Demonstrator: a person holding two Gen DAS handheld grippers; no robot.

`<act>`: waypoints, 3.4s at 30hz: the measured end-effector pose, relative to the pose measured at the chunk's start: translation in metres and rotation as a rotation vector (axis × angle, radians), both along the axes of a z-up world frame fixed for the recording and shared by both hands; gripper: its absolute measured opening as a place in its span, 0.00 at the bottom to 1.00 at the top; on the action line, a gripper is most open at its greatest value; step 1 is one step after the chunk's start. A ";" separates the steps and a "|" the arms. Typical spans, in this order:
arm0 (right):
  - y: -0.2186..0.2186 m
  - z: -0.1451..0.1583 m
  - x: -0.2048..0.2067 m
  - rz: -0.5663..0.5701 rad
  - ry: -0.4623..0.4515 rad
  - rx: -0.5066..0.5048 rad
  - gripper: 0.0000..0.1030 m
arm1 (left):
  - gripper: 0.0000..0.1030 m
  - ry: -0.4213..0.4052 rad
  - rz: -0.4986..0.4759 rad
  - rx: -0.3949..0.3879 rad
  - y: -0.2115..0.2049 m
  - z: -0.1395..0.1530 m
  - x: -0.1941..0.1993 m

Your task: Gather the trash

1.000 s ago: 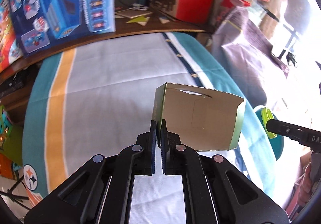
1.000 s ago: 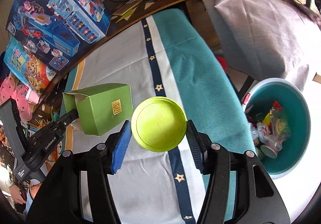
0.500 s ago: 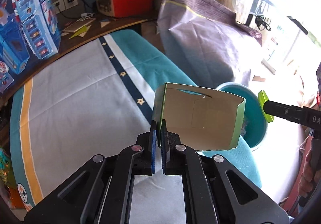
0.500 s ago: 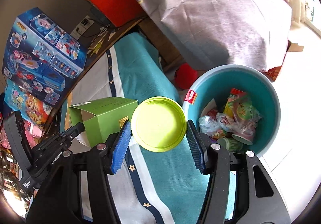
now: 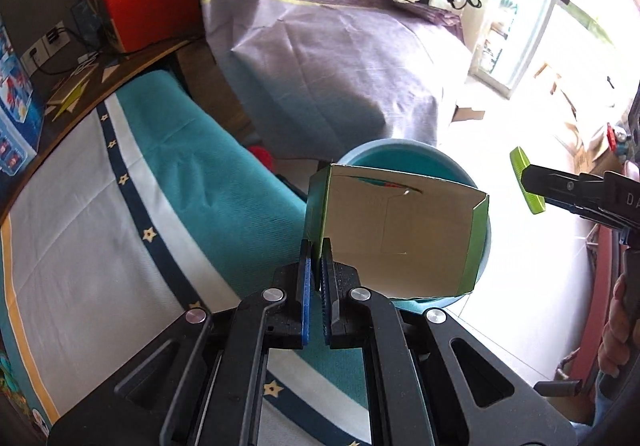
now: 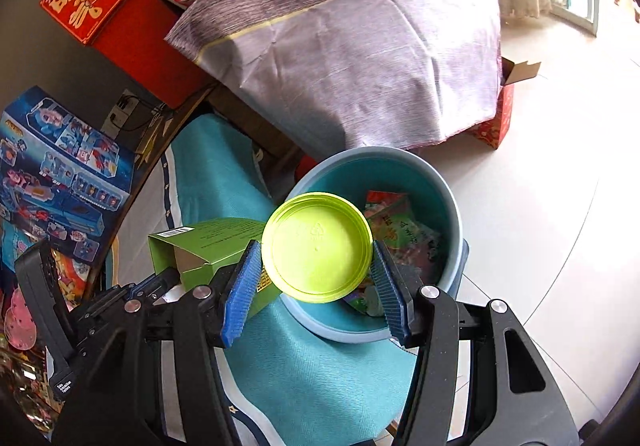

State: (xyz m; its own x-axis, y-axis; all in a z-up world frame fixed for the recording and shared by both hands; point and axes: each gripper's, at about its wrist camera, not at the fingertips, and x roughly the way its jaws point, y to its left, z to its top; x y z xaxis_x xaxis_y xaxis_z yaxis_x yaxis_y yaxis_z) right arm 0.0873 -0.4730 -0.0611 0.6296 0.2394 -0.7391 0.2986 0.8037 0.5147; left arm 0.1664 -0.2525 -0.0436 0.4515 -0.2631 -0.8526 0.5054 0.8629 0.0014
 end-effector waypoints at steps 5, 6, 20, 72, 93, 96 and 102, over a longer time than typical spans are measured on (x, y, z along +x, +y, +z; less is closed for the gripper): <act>-0.017 -0.005 0.001 -0.028 0.016 0.000 0.52 | 0.05 0.015 -0.041 -0.001 -0.028 -0.007 0.007; -0.019 -0.006 0.002 -0.032 0.021 -0.002 0.52 | 0.05 0.022 -0.049 -0.002 -0.034 -0.009 0.009; -0.033 -0.017 0.018 -0.063 0.076 -0.026 0.52 | 0.67 0.090 -0.104 0.007 -0.071 -0.038 0.030; 0.065 0.027 -0.038 0.111 0.095 -0.314 0.93 | 0.96 0.036 0.085 -0.084 0.047 0.022 -0.048; 0.121 0.051 -0.071 0.217 0.055 -0.482 0.93 | 0.96 0.003 0.216 -0.121 0.107 0.035 -0.090; 0.125 0.048 -0.072 0.221 0.063 -0.497 0.93 | 0.96 0.002 0.229 -0.122 0.114 0.035 -0.092; 0.127 0.040 -0.070 0.223 0.083 -0.497 0.93 | 0.96 0.001 0.259 -0.126 0.125 0.034 -0.092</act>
State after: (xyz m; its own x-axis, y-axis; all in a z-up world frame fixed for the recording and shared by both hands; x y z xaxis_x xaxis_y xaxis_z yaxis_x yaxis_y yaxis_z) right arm 0.0173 -0.3464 -0.0208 0.5380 -0.0300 -0.8424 0.1165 0.9924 0.0390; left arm 0.0749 -0.1271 -0.0098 0.5169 -0.2428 -0.8209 0.2680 0.9566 -0.1142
